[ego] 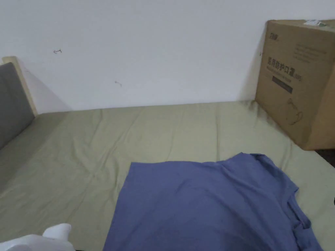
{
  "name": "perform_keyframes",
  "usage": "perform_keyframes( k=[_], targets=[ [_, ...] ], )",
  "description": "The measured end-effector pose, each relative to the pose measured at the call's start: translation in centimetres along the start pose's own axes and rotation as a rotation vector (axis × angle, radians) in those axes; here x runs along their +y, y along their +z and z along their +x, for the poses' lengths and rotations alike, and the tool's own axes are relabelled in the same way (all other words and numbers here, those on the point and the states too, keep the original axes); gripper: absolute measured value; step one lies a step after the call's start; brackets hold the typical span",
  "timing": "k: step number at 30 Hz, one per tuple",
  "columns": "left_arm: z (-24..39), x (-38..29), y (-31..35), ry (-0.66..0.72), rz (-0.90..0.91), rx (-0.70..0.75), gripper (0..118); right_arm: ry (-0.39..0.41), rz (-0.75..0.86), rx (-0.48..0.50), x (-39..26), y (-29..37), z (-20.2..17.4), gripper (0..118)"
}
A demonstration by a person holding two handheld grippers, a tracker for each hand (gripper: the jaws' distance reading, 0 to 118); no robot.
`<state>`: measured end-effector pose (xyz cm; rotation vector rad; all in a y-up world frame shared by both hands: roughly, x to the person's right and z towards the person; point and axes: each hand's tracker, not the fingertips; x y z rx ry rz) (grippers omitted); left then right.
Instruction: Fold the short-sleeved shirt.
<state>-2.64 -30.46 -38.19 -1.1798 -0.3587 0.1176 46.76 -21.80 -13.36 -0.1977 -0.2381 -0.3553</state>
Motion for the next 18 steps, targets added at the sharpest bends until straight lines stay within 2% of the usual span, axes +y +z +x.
perform_keyframes(
  k=[1,2,3,9,11,13,15,18],
  targets=[
    [-0.1,-0.2,-1.2,-0.025,-0.029,0.051,114,-0.022,-0.011,-0.002,-0.3,0.0,0.0,4],
    [-0.3,-0.5,-2.8,-0.045,-0.046,0.067,118,-0.040,-0.023,-0.007,-0.5,-0.2,0.2,4],
    [-0.4,-0.7,-4.0,-0.053,-0.063,0.082,113,-0.050,-0.034,-0.009,-0.6,-0.3,0.3,4],
    [-0.4,0.7,-9.3,-0.068,-0.051,0.129,113,-0.083,-0.077,-0.015,-0.5,-0.7,0.8,4],
    [-0.6,0.1,-11.6,-0.097,-0.139,0.170,114,-0.080,-0.087,-0.020,-0.4,-0.7,0.6,4],
    [-0.2,-0.8,-12.4,-0.212,-0.068,0.184,118,-0.072,-0.092,-0.023,-0.3,-0.5,0.4,4],
    [0.0,-0.6,-12.3,-0.157,-0.064,0.210,118,-0.065,-0.097,-0.023,-0.4,-0.3,0.3,4],
    [-0.2,-0.7,-12.7,-0.161,-0.075,0.233,118,-0.047,-0.112,-0.031,-1.0,-0.3,0.8,4]
  ],
)
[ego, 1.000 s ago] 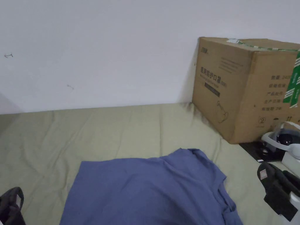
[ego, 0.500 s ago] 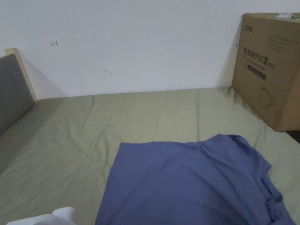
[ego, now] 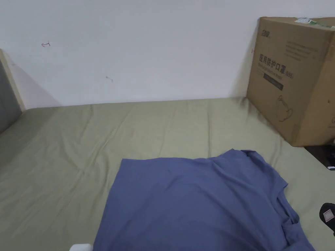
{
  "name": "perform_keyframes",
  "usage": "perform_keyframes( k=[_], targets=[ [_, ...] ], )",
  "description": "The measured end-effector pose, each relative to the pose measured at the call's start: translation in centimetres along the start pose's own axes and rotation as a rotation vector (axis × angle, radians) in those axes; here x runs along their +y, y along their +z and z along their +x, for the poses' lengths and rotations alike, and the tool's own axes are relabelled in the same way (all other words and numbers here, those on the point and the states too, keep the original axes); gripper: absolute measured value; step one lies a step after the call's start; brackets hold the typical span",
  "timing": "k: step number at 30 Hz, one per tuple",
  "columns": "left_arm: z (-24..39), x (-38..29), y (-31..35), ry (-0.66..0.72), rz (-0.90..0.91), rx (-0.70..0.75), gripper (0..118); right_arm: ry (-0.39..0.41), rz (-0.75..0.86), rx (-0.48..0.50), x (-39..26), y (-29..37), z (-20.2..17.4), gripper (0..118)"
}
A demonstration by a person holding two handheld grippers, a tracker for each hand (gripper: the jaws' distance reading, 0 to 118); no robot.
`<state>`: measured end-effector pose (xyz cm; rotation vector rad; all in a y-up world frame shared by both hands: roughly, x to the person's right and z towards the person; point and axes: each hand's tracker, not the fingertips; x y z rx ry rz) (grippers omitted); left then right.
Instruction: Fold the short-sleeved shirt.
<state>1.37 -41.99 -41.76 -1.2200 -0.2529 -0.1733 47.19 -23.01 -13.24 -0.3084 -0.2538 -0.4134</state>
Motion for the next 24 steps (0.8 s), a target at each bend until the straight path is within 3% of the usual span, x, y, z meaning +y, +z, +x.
perform_keyframes(
  k=[2,4,6,7,9,10,12,13,14,15,16,22,23,24],
  targets=[
    [1.4,-1.1,2.8,-0.024,0.017,0.008,106,0.005,-0.021,-0.010,-0.4,-0.3,0.4,4],
    [1.9,-2.5,5.0,-0.020,0.098,-0.006,66,-0.017,-0.067,-0.016,-0.8,-0.8,1.5,4],
    [0.6,-2.4,6.0,0.004,0.135,-0.104,1,-0.030,-0.104,-0.032,-1.3,-1.5,2.8,4],
    [0.4,-2.8,6.6,0.038,0.124,-0.203,1,-0.040,-0.132,-0.046,-1.5,-1.8,3.6,4],
    [0.6,-3.5,7.7,0.084,0.119,-0.270,1,-0.054,-0.225,-0.035,-1.8,-2.9,5.3,4],
    [4.1,-3.9,13.6,0.073,0.142,-0.273,1,-0.060,-0.290,-0.042,-2.0,-3.6,6.3,4],
    [5.8,-4.2,17.0,0.037,0.183,-0.238,1,-0.058,-0.416,-0.070,-2.3,-4.9,7.9,5],
    [6.7,-4.4,18.8,0.020,0.206,-0.234,1,-0.058,-0.498,-0.081,-2.6,-5.8,8.7,17],
    [2.7,-3.0,13.3,0.011,0.212,-0.237,1,-0.054,-0.592,-0.099,-3.0,-6.8,9.5,51],
    [2.7,-2.8,13.7,0.003,0.211,-0.238,1,-0.049,-0.666,-0.112,-3.4,-7.4,10.1,102],
    [2.9,-2.7,14.2,-0.005,0.210,-0.239,1,-0.046,-0.729,-0.133,-4.2,-8.2,10.8,115],
    [1.8,-1.8,12.8,-0.029,0.179,-0.242,1,0.121,-0.888,-0.269,-7.2,-12.0,11.5,109],
    [1.5,-1.7,12.5,-0.031,0.167,-0.242,1,0.102,-0.893,-0.242,-7.5,-12.3,12.0,101],
    [1.3,-1.6,12.2,-0.032,0.153,-0.243,1,0.085,-0.903,-0.204,-7.4,-12.2,11.8,67]
  ],
)
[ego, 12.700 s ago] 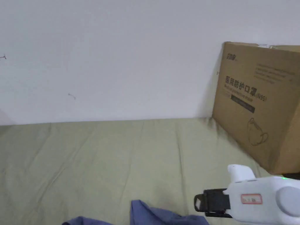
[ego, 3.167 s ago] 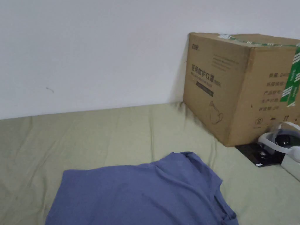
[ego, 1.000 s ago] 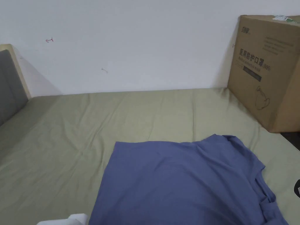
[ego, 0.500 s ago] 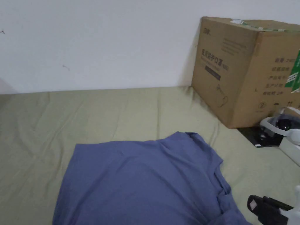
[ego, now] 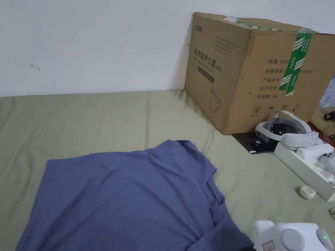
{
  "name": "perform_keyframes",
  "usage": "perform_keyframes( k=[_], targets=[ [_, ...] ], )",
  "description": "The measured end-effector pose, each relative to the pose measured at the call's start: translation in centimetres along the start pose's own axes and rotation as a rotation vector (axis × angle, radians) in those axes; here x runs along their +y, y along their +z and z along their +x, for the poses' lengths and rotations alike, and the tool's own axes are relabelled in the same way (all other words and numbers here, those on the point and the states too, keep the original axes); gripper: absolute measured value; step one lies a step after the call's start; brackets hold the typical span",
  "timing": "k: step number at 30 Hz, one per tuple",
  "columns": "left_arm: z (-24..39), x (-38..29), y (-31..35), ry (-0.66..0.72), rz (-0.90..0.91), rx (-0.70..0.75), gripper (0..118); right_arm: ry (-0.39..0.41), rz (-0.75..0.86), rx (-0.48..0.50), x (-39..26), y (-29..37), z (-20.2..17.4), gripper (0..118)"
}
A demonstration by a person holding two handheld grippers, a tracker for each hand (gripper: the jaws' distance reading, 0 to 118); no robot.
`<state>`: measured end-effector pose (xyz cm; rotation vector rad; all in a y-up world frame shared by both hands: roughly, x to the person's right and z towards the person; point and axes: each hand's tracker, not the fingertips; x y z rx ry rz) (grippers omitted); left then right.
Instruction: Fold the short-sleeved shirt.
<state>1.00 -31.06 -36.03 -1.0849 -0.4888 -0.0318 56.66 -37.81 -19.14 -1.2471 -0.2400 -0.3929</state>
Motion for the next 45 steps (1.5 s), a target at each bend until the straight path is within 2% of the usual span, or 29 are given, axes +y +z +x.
perform_keyframes(
  k=[1,3,5,8,15,19,21,27,30,33,36,38,39,40,41,42,43,44,45],
  targets=[
    [-0.4,0.1,-0.3,0.000,-0.017,-0.005,1,0.008,0.022,-0.024,-0.2,0.6,-0.5,48],
    [-0.8,-0.4,-0.7,0.002,-0.024,0.002,1,0.038,0.048,0.043,-0.6,1.7,-1.0,12],
    [-1.3,-0.4,-0.8,0.003,-0.026,0.008,1,0.061,0.064,0.032,-0.9,2.5,-1.5,8],
    [-1.8,-0.5,-0.5,0.017,-0.025,-0.005,1,0.083,0.110,0.042,-1.8,4.6,-1.3,6],
    [-1.9,-2.9,2.4,0.026,-0.069,-0.038,1,0.040,0.154,0.060,-5.2,9.9,0.3,6],
    [-3.4,-3.8,3.0,0.101,-0.164,-0.098,1,-0.068,0.099,0.150,-6.2,11.8,0.9,6],
    [-3.7,-3.3,3.4,0.128,-0.177,-0.116,1,-0.073,0.106,0.168,-5.7,12.8,0.6,6],
    [-3.9,3.7,2.7,0.182,-0.195,-0.139,1,-0.073,0.136,0.220,3.2,13.7,0.2,6],
    [-4.9,8.3,-0.1,0.257,-0.218,-0.162,1,-0.103,0.127,0.237,9.2,11.4,0.2,6],
    [-6.2,12.2,-4.0,0.373,-0.250,-0.189,1,-0.124,0.091,0.212,15.0,7.2,-0.3,6],
    [-7.1,14.9,-7.6,0.413,-0.274,-0.177,1,-0.190,0.050,0.147,17.8,2.8,-1.6,6],
    [-7.3,15.8,-9.3,0.437,-0.285,-0.148,2,-0.226,0.033,0.139,18.9,0.5,-1.9,6],
    [-7.5,16.1,-9.9,0.469,-0.292,-0.143,10,-0.259,0.047,0.130,19.1,-0.4,-2.0,6],
    [-7.5,16.2,-10.2,0.505,-0.287,-0.140,26,-0.259,0.066,0.125,19.2,-0.8,-2.3,10],
    [-7.6,16.3,-10.2,0.527,-0.281,-0.130,55,-0.267,0.100,0.111,19.0,-0.7,-2.6,33],
    [-7.7,16.2,-10.2,0.534,-0.277,-0.118,102,-0.255,0.138,0.087,18.8,-0.6,-3.1,88],
    [-7.6,16.0,-10.1,0.531,-0.270,-0.124,116,-0.219,0.140,0.067,18.7,-0.4,-3.3,113],
    [-7.5,15.9,-9.3,0.525,-0.238,-0.121,114,-0.208,0.147,0.075,18.2,0.0,-3.7,118],
    [-7.3,15.9,-8.4,0.507,-0.184,-0.106,111,-0.191,0.188,0.091,17.8,0.9,-4.1,118]
  ],
)
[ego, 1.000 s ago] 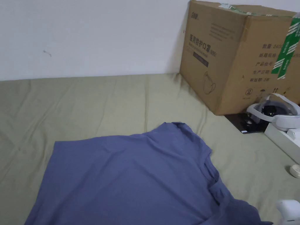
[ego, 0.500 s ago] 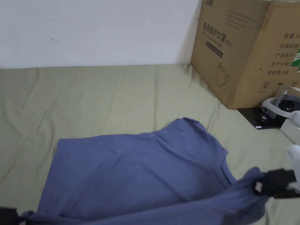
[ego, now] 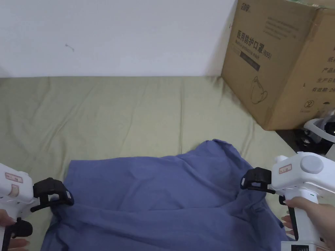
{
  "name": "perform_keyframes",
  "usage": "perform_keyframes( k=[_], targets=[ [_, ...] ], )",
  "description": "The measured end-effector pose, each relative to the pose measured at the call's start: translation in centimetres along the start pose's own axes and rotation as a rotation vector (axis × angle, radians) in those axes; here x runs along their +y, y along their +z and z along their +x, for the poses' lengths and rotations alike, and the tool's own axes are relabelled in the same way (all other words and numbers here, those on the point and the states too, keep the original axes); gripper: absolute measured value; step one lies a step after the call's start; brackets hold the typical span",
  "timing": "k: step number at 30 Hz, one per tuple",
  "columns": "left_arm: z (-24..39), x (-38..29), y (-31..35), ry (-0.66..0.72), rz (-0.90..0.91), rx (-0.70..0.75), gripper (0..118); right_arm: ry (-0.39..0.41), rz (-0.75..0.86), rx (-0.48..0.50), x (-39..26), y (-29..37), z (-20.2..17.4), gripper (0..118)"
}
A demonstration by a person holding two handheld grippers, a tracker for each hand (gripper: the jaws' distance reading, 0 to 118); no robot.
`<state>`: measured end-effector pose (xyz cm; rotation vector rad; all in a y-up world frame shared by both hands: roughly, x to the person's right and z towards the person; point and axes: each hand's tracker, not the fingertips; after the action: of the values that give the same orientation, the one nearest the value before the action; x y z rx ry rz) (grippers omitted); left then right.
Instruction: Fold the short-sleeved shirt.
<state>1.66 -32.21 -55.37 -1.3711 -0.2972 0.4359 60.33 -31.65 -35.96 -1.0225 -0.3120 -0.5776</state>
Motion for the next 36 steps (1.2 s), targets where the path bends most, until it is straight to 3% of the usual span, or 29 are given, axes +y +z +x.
perform_keyframes(
  k=[2,5,9,10,11,12,13,14,15,16,18,21,23,25,26,28,29,30,33,36],
  targets=[
    [-0.2,-1.2,1.0,-0.040,0.012,-0.023,111,0.039,0.010,0.012,-0.9,1.5,-0.7,118],
    [-0.1,-4.1,3.4,-0.172,0.137,-0.111,111,0.108,0.156,0.084,-3.6,5.3,-2.2,118],
    [0.7,-10.5,7.3,-0.383,0.474,-0.164,109,0.154,0.412,0.206,-9.3,11.0,-4.5,113],
    [0.8,-12.4,8.3,-0.435,0.556,-0.147,100,0.172,0.477,0.217,-10.7,12.0,-4.4,104],
    [0.8,-14.2,9.0,-0.482,0.635,-0.119,80,0.192,0.547,0.235,-12.2,12.9,-4.7,83],
    [0.9,-16.3,9.8,-0.516,0.738,-0.075,80,0.203,0.602,0.246,-13.6,13.7,-5.2,83],
    [1.1,-17.8,10.1,-0.535,0.809,-0.038,68,0.216,0.636,0.229,-14.7,14.3,-5.7,72],
    [1.2,-19.2,10.4,-0.541,0.868,0.014,43,0.234,0.658,0.205,-15.4,14.2,-5.5,48],
    [1.2,-20.4,10.6,-0.511,0.885,0.055,0,0.242,0.693,0.155,-16.4,14.5,-6.0,7],
    [0.9,-21.4,10.9,-0.495,0.902,0.041,0,0.237,0.714,0.154,-17.3,15.0,-6.1,6],
    [0.1,-21.3,10.9,-0.486,0.851,-0.048,0,0.249,0.679,0.256,-18.0,15.3,-6.1,6],
    [0.2,-17.9,10.5,-0.430,0.647,0.115,0,0.313,0.672,0.233,-18.7,16.0,-6.7,6],
    [-0.9,-14.8,8.0,-0.407,0.377,0.113,0,0.357,0.661,0.218,-18.6,16.1,-6.3,6],
    [-2.0,-12.5,5.1,-0.397,0.288,0.128,0,0.360,0.650,0.232,-18.5,16.2,-6.1,6],
    [-2.4,-11.9,3.9,-0.409,0.285,0.138,10,0.352,0.634,0.250,-18.6,16.2,-6.1,6],
    [-2.8,-10.9,1.3,-0.444,0.264,0.186,105,0.320,0.611,0.258,-18.5,15.9,-5.6,6],
    [-3.0,-10.6,0.0,-0.438,0.225,0.225,118,0.307,0.600,0.258,-18.5,15.8,-5.3,6],
    [-3.2,-10.2,-0.6,-0.433,0.239,0.216,110,0.286,0.586,0.264,-18.5,15.7,-5.0,6],
    [-1.3,-11.1,-1.5,-0.453,0.191,0.266,110,0.219,0.562,0.329,-18.3,15.5,-3.6,6],
    [-0.4,-11.7,-3.3,-0.490,0.154,0.333,117,0.185,0.575,0.280,-18.0,15.6,-2.9,6]
  ],
)
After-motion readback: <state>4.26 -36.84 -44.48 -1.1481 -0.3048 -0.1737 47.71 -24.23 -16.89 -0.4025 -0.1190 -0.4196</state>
